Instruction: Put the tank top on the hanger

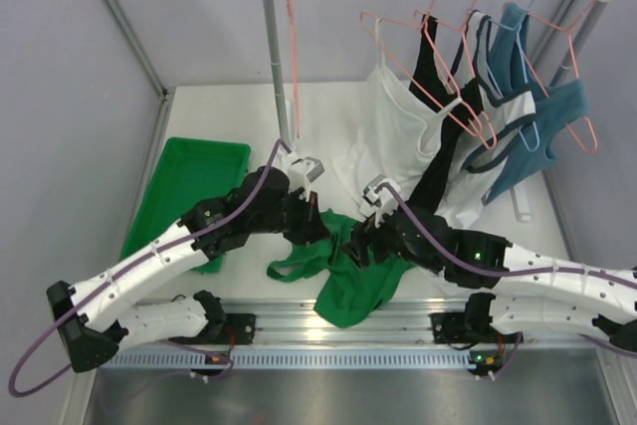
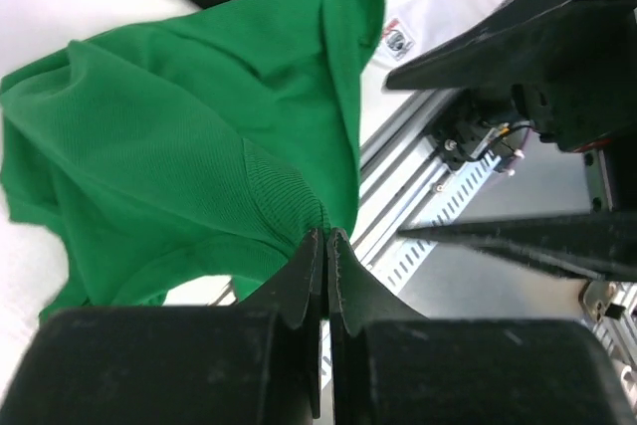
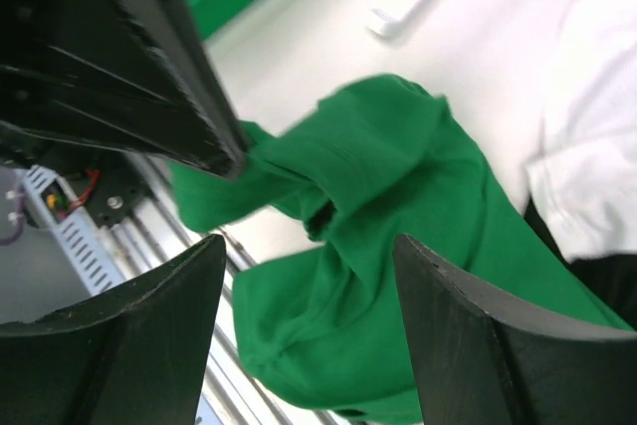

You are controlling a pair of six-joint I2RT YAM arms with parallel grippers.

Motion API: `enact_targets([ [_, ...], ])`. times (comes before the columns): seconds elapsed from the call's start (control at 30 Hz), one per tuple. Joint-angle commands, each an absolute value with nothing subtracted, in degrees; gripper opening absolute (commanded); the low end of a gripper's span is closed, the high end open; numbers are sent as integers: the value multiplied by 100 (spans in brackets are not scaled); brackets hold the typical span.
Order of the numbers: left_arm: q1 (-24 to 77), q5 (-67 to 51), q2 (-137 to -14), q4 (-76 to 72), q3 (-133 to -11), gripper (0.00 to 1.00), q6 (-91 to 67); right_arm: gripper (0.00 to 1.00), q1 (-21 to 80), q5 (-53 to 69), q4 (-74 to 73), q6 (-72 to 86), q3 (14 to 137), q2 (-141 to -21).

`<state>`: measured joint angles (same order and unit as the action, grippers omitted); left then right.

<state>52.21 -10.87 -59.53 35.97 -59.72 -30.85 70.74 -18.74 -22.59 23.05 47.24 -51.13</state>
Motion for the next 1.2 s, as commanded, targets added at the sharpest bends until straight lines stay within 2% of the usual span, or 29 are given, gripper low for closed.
enact_targets([
  [0.0,5221,-1625,-5880,2848,-5915,0,-2883,68,7137,-986,-1091,1592,4773,-5255],
  [0.23,5221,-2153,-5783,2417,-5696,0,-2804,67,7137,-554,-309,1266,4597,-5660],
  [0.33,5221,-2267,-5722,2364,-5687,0,-2751,64,7137,-510,-123,1213,4535,-5748],
  [0.37,5229,-2241,-5687,2356,-5695,0,-2742,55,7137,-501,-97,1204,4526,-5774],
  [0.5,5221,-2136,-5616,2347,-5695,0,-2725,33,7137,-422,-88,1292,4491,-5879],
  [0.53,5221,-2066,-5599,2355,-5687,0,-2742,22,7137,-422,-123,1327,4491,-5862],
  [0.63,5221,-1846,-5572,2321,-5652,2,-2838,9,7137,-571,-219,1459,4447,-5854],
  [0.67,5221,-1767,-5555,2286,-5634,14,-2891,6,7137,-667,-272,1502,4447,-5845],
  [0.73,5221,-1531,-5528,2233,-5573,32,-2979,0,7137,-1079,-517,1704,4491,-5836],
  [0.8,5221,-1249,-5467,2224,-5511,50,-3155,0,7137,-1553,-676,1976,4517,-5801],
  [0.83,5221,-1083,-5441,2224,-5459,54,-3234,0,7137,-1677,-738,2065,4500,-5783],
  [0.87,5221,-924,-5380,2232,-5423,64,-3295,0,7137,-1835,-808,2179,4483,-5748],
  [0.93,5221,-364,-5291,2390,-5327,68,-3514,0,7137,-2406,-1079,2583,4474,-5687],
  [1.1,5221,938,-5168,3136,-5089,62,-4217,0,7137,-3575,-1687,3767,4491,-5450],
  [1.17,5221,1194,-5238,3585,-4861,57,-4499,0,7137,-3691,-1844,4085,4474,-5353],
])
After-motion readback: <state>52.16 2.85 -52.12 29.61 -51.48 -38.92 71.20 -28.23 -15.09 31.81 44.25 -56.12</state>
